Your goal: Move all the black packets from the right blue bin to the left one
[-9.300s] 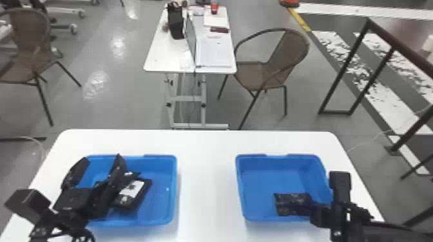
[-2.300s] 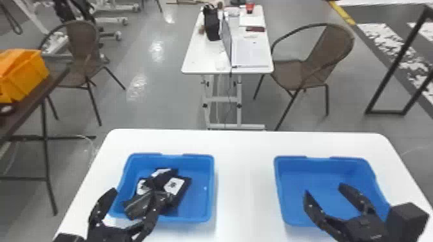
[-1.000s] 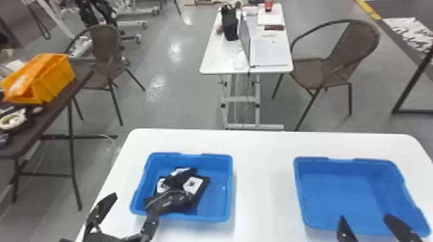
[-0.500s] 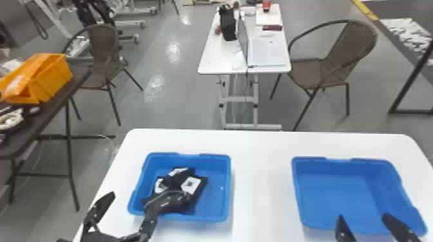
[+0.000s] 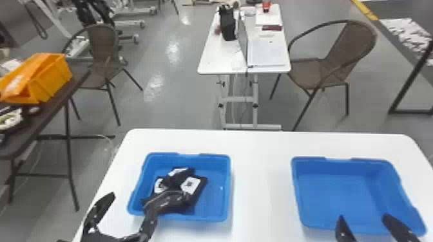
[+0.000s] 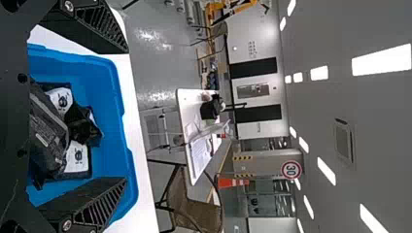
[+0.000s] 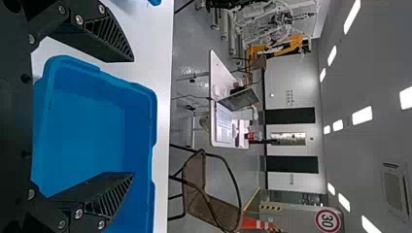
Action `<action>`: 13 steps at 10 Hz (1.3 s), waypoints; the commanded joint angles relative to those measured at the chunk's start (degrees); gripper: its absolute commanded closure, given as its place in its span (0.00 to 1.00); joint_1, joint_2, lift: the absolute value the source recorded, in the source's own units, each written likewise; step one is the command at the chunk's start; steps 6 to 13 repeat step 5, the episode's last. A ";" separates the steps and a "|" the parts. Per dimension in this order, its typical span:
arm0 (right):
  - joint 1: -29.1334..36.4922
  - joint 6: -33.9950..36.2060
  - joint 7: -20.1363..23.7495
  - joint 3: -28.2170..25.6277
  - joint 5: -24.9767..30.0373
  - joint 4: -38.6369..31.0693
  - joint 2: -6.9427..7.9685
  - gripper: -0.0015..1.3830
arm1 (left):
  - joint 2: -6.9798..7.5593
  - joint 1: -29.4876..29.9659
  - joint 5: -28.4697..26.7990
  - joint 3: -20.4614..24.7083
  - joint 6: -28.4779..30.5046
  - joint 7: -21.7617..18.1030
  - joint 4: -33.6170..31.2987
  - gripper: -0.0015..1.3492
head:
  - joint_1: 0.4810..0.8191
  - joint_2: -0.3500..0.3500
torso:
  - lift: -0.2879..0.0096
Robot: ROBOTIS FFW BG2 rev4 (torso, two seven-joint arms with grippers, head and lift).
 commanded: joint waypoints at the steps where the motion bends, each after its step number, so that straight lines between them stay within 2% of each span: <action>1: 0.01 -0.34 0.00 0.00 -0.31 0.27 0.05 0.15 | -0.24 0.04 0.20 -0.08 -0.26 0.02 0.18 0.07 | 0.63 0.69 | 0.97; 13: 0.01 -0.69 0.00 0.00 -0.66 0.53 0.05 0.15 | -0.24 0.04 0.29 -0.08 -0.26 0.11 0.27 0.07 | 0.63 0.68 | 0.97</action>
